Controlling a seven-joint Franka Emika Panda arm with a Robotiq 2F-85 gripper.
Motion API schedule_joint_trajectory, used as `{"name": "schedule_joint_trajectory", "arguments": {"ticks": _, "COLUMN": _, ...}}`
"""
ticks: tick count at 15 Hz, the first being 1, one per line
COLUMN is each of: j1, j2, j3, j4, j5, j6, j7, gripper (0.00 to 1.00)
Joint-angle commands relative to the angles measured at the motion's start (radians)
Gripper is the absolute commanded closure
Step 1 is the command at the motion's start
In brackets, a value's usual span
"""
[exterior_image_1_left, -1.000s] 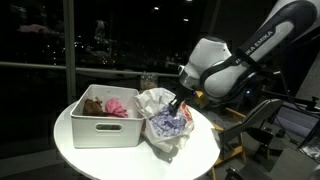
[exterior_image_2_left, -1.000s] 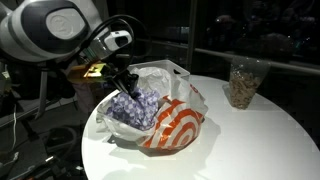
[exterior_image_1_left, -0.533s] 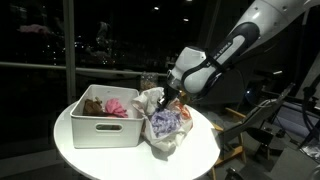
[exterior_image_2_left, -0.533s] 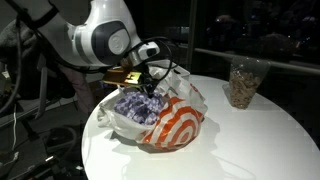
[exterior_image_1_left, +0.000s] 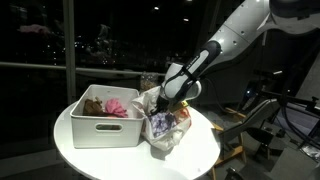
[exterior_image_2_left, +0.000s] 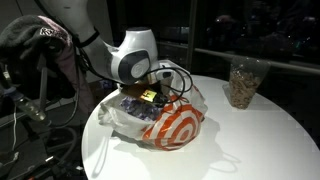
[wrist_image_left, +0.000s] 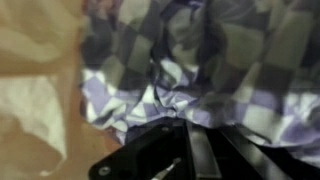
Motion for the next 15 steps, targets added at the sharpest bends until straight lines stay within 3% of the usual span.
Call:
{"name": "schedule_joint_trajectory", "arguments": {"ticks": 1, "j1": 0.227, "j2": -0.036, "j3": -0.265, "j4": 0.023, "j5": -0.112, "j6": 0.093, "j7": 0.141, "gripper": 0.94}}
{"name": "schedule_joint_trajectory", "arguments": {"ticks": 7, "j1": 0.589, "j2": -0.034, "j3": -0.719, "j4": 0.064, "j5": -0.395, "j6": 0.204, "j7": 0.479, "gripper": 0.93}}
{"name": "schedule_joint_trajectory", "arguments": {"ticks": 8, "j1": 0.619, "j2": -0.04, "j3": -0.744, "j4": 0.061, "j5": -0.407, "j6": 0.188, "j7": 0.505, "gripper": 0.67}}
{"name": "schedule_joint_trajectory", "arguments": {"ticks": 10, "j1": 0.661, "j2": -0.094, "j3": -0.753, "j4": 0.023, "j5": -0.406, "j6": 0.134, "j7": 0.51, "gripper": 0.6}}
{"name": "schedule_joint_trajectory", "arguments": {"ticks": 13, "j1": 0.629, "j2": -0.225, "j3": -0.634, "j4": -0.059, "j5": -0.33, "j6": 0.02, "j7": 0.423, "gripper": 0.37}}
{"name": "schedule_joint_trajectory", "arguments": {"ticks": 15, "j1": 0.633, "j2": -0.298, "j3": -0.588, "j4": -0.09, "j5": -0.288, "j6": -0.057, "j7": 0.392, "gripper": 0.22}}
